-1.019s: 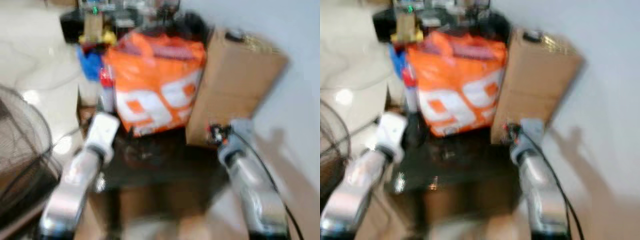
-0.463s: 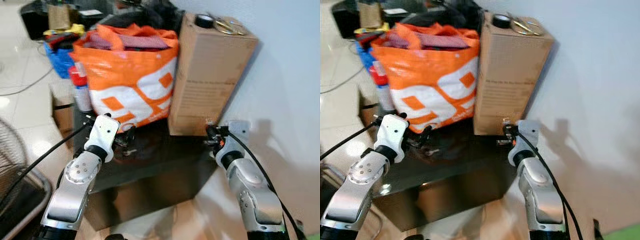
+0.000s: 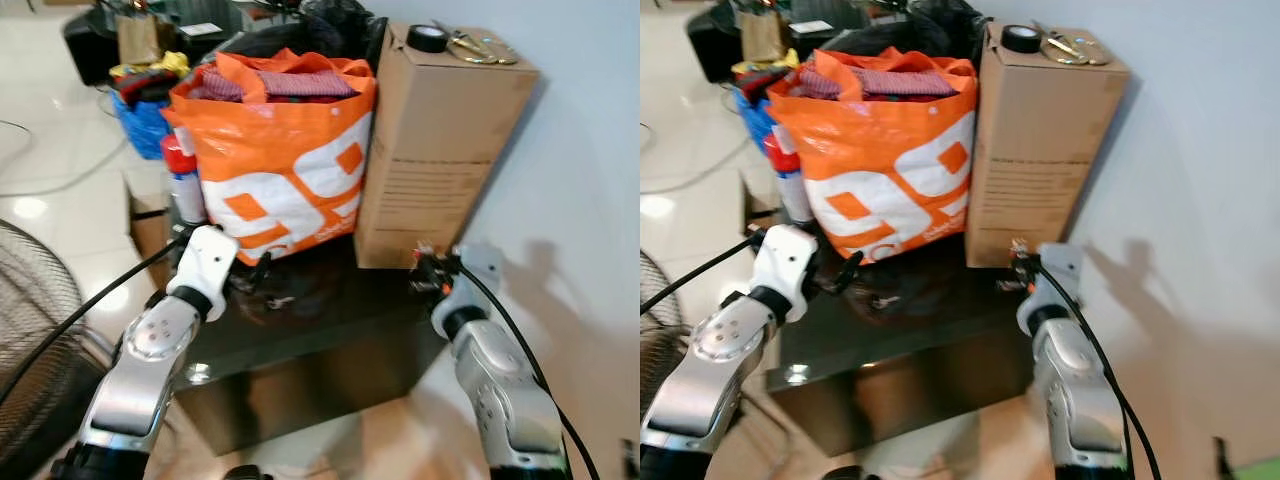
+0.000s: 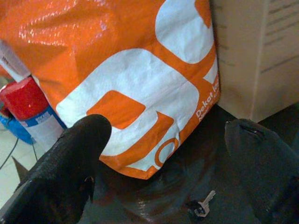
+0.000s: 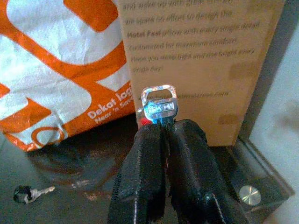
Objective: Hang keys on a hook
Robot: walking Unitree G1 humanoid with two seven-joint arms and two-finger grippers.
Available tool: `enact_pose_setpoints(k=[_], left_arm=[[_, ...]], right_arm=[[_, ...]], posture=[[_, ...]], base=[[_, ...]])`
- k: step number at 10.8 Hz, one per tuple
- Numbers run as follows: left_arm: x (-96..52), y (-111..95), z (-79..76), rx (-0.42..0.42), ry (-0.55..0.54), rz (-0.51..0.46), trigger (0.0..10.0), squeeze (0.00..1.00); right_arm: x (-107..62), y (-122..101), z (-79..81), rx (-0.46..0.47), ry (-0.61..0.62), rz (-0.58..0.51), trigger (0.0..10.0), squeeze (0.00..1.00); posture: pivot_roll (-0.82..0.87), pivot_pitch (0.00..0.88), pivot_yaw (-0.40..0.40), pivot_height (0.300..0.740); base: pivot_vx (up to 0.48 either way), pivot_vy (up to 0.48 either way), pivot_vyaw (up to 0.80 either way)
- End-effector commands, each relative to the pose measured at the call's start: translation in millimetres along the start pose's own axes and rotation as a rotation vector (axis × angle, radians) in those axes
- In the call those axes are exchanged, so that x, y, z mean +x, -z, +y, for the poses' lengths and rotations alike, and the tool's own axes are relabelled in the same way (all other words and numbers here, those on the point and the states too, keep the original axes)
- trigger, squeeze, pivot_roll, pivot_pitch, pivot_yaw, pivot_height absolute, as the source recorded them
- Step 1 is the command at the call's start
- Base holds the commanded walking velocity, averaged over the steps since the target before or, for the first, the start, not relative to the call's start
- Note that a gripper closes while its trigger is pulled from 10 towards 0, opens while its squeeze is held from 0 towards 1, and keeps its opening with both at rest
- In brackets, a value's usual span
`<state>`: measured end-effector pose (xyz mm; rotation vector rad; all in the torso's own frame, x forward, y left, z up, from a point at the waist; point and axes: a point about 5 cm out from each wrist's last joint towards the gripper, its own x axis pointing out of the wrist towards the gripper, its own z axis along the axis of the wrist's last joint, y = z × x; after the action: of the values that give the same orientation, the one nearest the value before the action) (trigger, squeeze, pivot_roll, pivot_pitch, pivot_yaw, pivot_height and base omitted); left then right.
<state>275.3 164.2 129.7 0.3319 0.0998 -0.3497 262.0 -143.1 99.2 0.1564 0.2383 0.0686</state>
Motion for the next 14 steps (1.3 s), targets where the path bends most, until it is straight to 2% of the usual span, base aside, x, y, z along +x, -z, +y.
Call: enact_pose_setpoints(k=[1,9,14], left_arm=[[1.3,1.4,2.4,0.010,0.010,0.015,10.0,0.00],[0.9,2.6,0.6,-0.001,0.005,0.019,10.0,0.00],[2.6,2.4,-1.7,-0.002,0.002,0.015,10.0,0.00]], right_arm=[[-0.8,-4.6,0.8,0.006,0.002,-0.025,10.0,0.00],[2.2,-6.4,-1.3,-0.014,0.001,-0.018,10.0,0.00],[0.8,-6.2,-2.0,-0.028,0.003,-0.012,10.0,0.00]], posture=[[-0.01,0.000,0.008,0.740],[0.00,0.000,-0.019,0.740],[0.00,0.000,-0.028,0.740]], base=[[0.000,0.262,0.00],[0.000,0.234,0.00],[0.000,0.000,-0.75]])
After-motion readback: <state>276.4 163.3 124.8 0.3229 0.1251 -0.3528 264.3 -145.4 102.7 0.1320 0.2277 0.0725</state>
